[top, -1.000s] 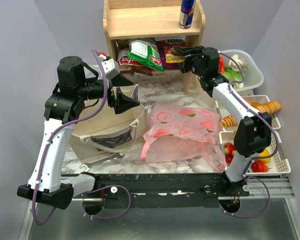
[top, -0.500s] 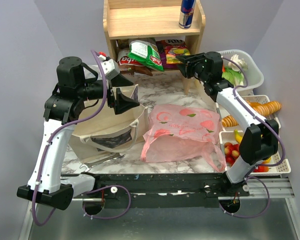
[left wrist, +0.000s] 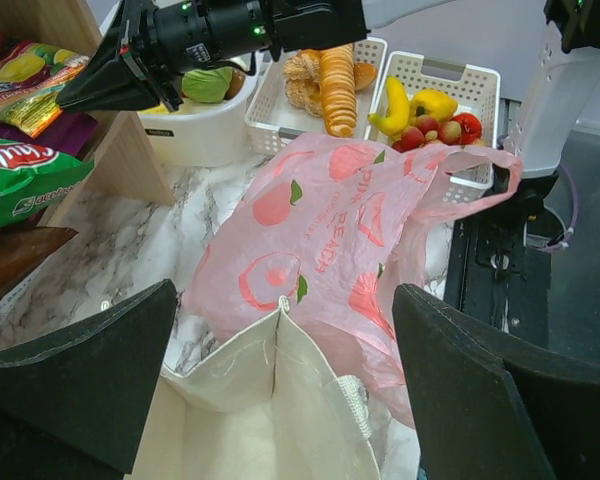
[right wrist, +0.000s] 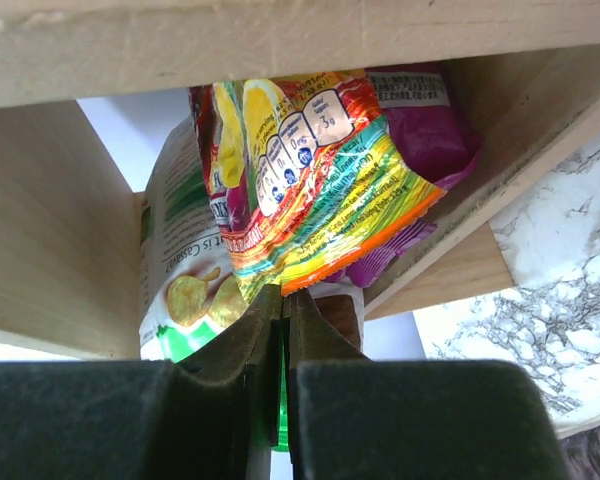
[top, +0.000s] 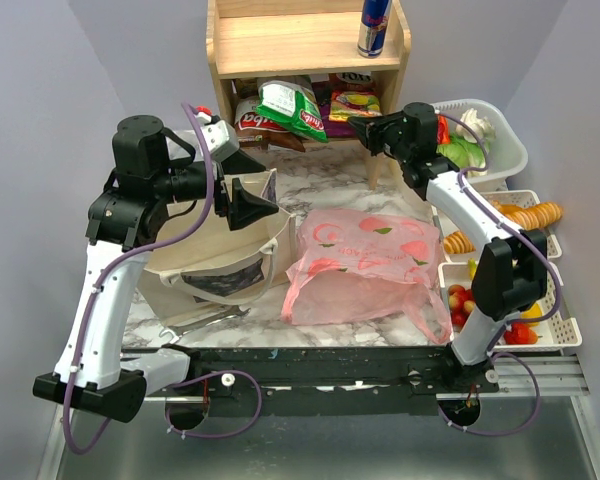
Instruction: Untie the knot of the grocery bags and take out the mixed food
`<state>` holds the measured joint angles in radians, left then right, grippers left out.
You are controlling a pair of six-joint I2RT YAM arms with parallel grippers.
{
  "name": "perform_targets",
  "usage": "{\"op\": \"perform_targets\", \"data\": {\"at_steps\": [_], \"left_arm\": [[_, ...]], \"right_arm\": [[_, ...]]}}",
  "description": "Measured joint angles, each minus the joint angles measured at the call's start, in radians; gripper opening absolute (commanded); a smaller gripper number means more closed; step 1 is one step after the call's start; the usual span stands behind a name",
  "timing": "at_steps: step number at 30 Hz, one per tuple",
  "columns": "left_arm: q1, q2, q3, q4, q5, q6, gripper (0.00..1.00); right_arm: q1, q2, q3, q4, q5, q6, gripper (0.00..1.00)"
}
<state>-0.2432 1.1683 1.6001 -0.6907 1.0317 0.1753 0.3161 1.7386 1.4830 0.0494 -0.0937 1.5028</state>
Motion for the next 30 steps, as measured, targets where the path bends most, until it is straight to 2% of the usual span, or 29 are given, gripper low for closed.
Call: {"op": "perform_targets", "data": {"at_steps": [1, 2, 3, 5, 8, 12, 19, 21, 23, 26, 30], "left_arm": [[0.000, -0.002, -0.002, 0.000, -0.003, 0.001, 0.91], [0.000, -0.004, -0.005, -0.001, -0.004, 0.003, 0.91], [0.000, -0.006, -0.006, -0.002, -0.005, 0.004, 0.91], [0.000, -0.009, -0.011, -0.004, -0.007, 0.006, 0.91], [0.000, -0.013, -0.016, -0.009, -0.009, 0.012, 0.92], [0.000, -0.027, -0.033, -0.016, -0.010, 0.023, 0.92], [0.000, -0.045, -0.047, -0.036, -0.010, 0.045, 0.92], [0.000, -0.048, -0.053, -0.047, -0.010, 0.059, 0.92], [0.000, -0.054, -0.059, -0.063, -0.011, 0.084, 0.92], [0.000, -0.066, -0.066, -0.098, -0.014, 0.130, 0.92], [-0.005, -0.088, -0.074, -0.151, -0.032, 0.204, 0.92]], "right_arm": [[0.000, 0.006, 0.001, 0.004, 0.001, -0.004, 0.11], [0.000, 0.009, 0.001, 0.006, 0.002, -0.006, 0.16], [-0.001, 0.011, 0.001, 0.010, 0.003, -0.010, 0.28], [-0.003, 0.012, 0.001, 0.016, 0.003, -0.021, 0.42], [-0.005, 0.011, 0.000, 0.027, -0.005, -0.038, 0.55], [-0.008, -0.030, -0.053, 0.047, -0.026, -0.074, 0.62], [-0.008, -0.156, -0.175, 0.055, -0.092, -0.141, 0.68], [-0.009, -0.198, -0.222, 0.063, -0.117, -0.175, 0.74], [-0.009, -0.244, -0.275, 0.071, -0.148, -0.232, 0.75], [-0.009, -0.311, -0.326, 0.066, -0.216, -0.407, 0.75], [-0.008, -0.410, -0.315, -0.029, -0.300, -0.777, 0.74]]}}
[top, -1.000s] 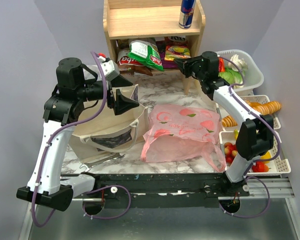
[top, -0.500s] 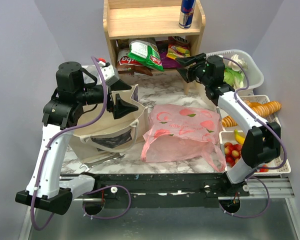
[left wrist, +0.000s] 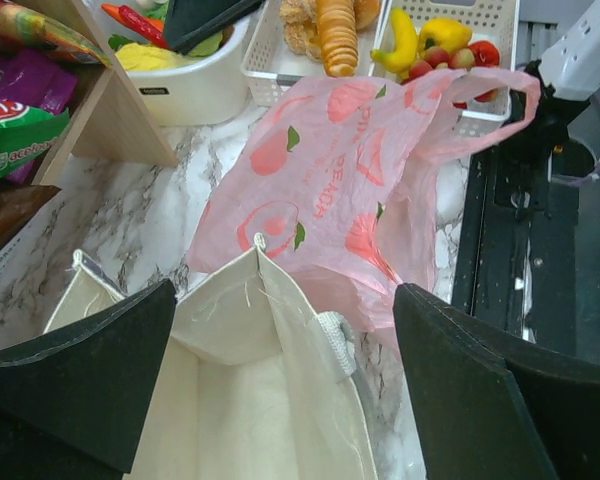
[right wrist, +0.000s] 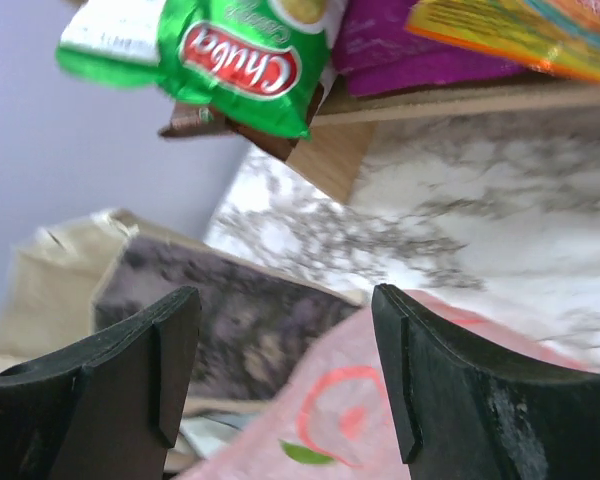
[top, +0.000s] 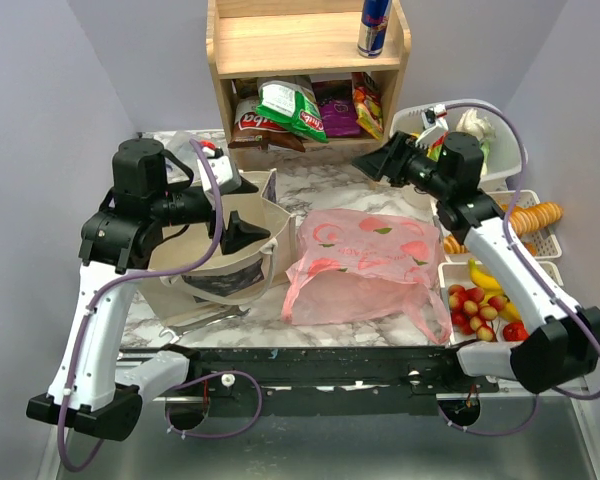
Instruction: Untie the knot of the grocery bags and take out the mixed food
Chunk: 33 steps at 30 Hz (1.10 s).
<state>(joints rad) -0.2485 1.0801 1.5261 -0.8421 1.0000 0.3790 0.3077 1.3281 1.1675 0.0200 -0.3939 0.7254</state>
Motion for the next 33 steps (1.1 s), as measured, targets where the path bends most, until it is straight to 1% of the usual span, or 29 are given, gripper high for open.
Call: {"op": "perform_targets", "data": {"at_steps": [4, 6, 8, 11, 15, 18, 24, 29, 33], "left_arm": [[-0.014, -0.021, -0.021, -0.031, -0.008, 0.055, 0.92], [-0.027, -0.023, -0.026, -0.040, -0.017, 0.078, 0.92], [-0.048, -0.021, -0.030, -0.050, -0.029, 0.100, 0.92], [-0.080, -0.019, -0.030, -0.067, -0.050, 0.129, 0.92], [-0.110, -0.020, -0.031, -0.080, -0.077, 0.158, 0.92], [-0.120, -0.022, -0.037, -0.081, -0.092, 0.170, 0.92], [-0.122, -0.024, -0.051, -0.083, -0.111, 0.177, 0.92], [-0.127, -0.027, -0.053, -0.084, -0.122, 0.181, 0.92], [-0.127, -0.032, -0.055, -0.085, -0.122, 0.182, 0.92]], "right_arm": [[0.000, -0.053, 0.043, -0.146, -0.023, -0.374, 0.70], [0.000, -0.043, 0.055, -0.216, -0.023, -0.544, 0.71], [0.004, -0.007, 0.057, -0.281, -0.019, -0.680, 0.72], [0.023, 0.074, 0.038, -0.347, 0.029, -0.840, 0.80], [0.076, 0.144, -0.062, -0.377, 0.129, -1.002, 0.91], [0.127, 0.172, -0.142, -0.373, 0.196, -1.101, 1.00], [0.190, 0.254, -0.224, -0.354, 0.259, -1.217, 1.00], [0.207, 0.282, -0.282, -0.320, 0.291, -1.250, 0.98], [0.209, 0.282, -0.287, -0.293, 0.299, -1.260, 1.00]]}}
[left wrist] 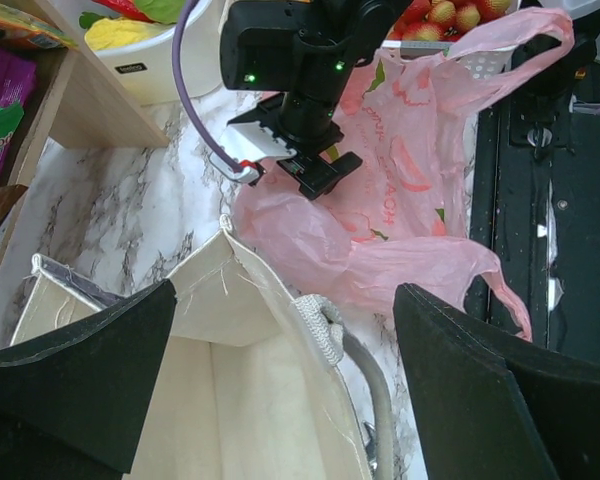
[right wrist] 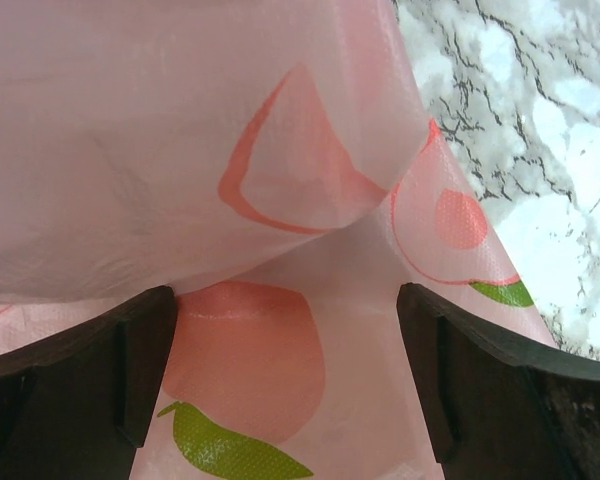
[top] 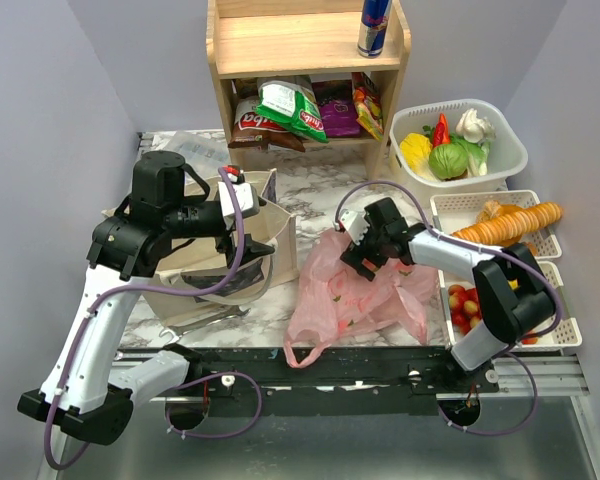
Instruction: Untie the knot of the grocery bags and take out the mixed food
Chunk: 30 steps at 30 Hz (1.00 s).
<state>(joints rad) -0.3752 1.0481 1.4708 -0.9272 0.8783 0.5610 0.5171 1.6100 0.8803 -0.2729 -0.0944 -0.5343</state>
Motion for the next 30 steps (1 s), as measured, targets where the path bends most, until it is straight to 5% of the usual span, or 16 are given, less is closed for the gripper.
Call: {"op": "perform_targets", "data": {"at_steps": [13, 25, 27, 30], "left_arm": [[-0.008, -0.009, -0.002, -0.021, 0.000, 0.014, 0.92], [-0.014, -0.002, -0.002, -0.042, 0.000, 0.041, 0.92], [-0.015, 0.001, -0.002, -0.042, 0.000, 0.043, 0.92], [-0.020, 0.008, -0.001, -0.042, 0.000, 0.044, 0.92]], "right_arm": [[-0.069, -0.174, 0.261, -0.219, -0.181, -0.016, 1.00], [-0.175, 0.143, 0.309, -0.378, -0.206, -0.228, 0.99], [-0.180, 0.181, 0.315, -0.390, -0.209, -0.261, 0.92], [-0.179, 0.223, 0.315, -0.412, -0.216, -0.298, 0.64]]}}
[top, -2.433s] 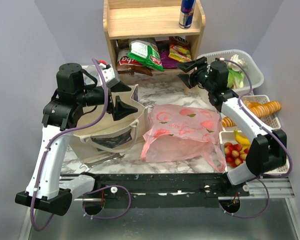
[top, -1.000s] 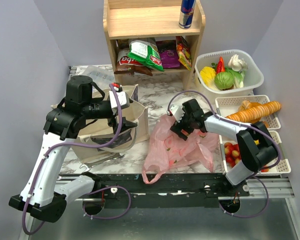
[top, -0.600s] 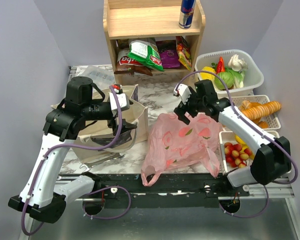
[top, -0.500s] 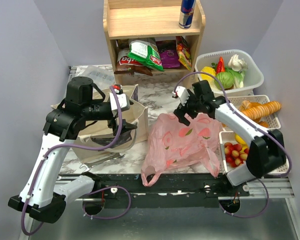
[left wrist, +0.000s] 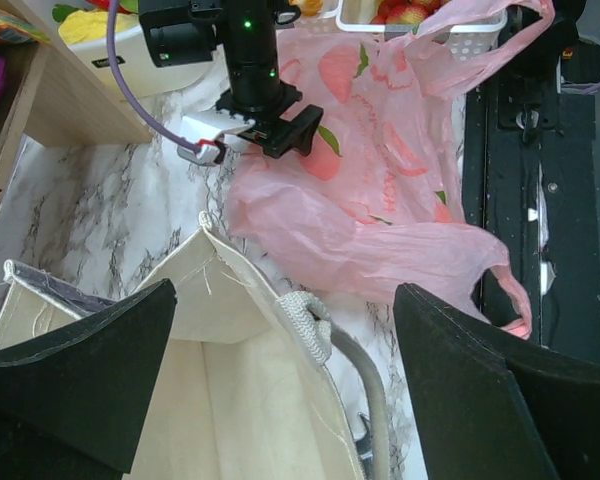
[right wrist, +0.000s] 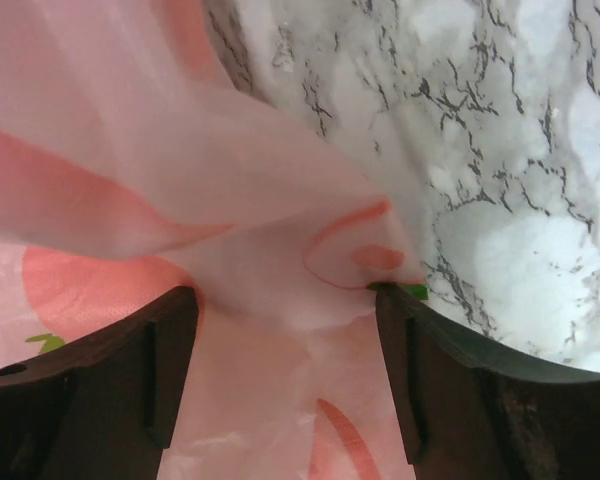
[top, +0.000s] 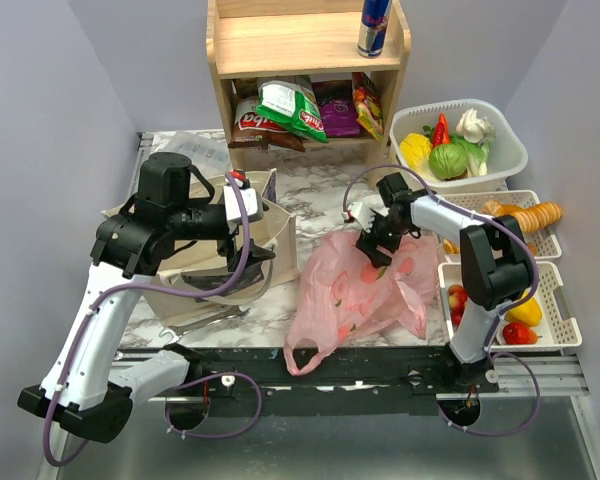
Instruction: Untie the knot of the grocery bags and take out the mixed food
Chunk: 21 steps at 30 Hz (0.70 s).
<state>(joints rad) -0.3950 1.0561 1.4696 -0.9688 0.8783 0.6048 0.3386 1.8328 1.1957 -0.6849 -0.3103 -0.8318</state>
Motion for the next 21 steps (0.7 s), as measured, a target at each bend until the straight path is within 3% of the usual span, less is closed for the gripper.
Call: {"op": "perform_targets", "data": {"at_steps": [3, 4, 9, 17, 21], "left_arm": [[0.000, 0.003, 0.000, 0.003, -0.001, -0.004, 0.92], [0.000, 0.003, 0.000, 0.004, -0.001, -0.009, 0.92], [0.000, 0.002, 0.000, 0.041, -0.006, -0.054, 0.92], [-0.027, 0.019, 0.074, 0.116, -0.014, -0.132, 0.97], [-0.068, 0.031, 0.135, 0.157, -0.023, -0.135, 0.98]], "right_arm": [[0.000, 0.004, -0.002, 0.003, -0.004, -0.019, 0.22], [0.000, 0.001, -0.006, 0.004, -0.005, -0.023, 0.03], [0.000, -0.114, -0.053, 0.005, -0.003, 0.004, 0.01], [0.000, -0.674, -0.064, 0.114, -0.032, 0.093, 0.01], [0.000, -0.869, -0.039, 0.168, -0.076, 0.139, 0.01]]}}
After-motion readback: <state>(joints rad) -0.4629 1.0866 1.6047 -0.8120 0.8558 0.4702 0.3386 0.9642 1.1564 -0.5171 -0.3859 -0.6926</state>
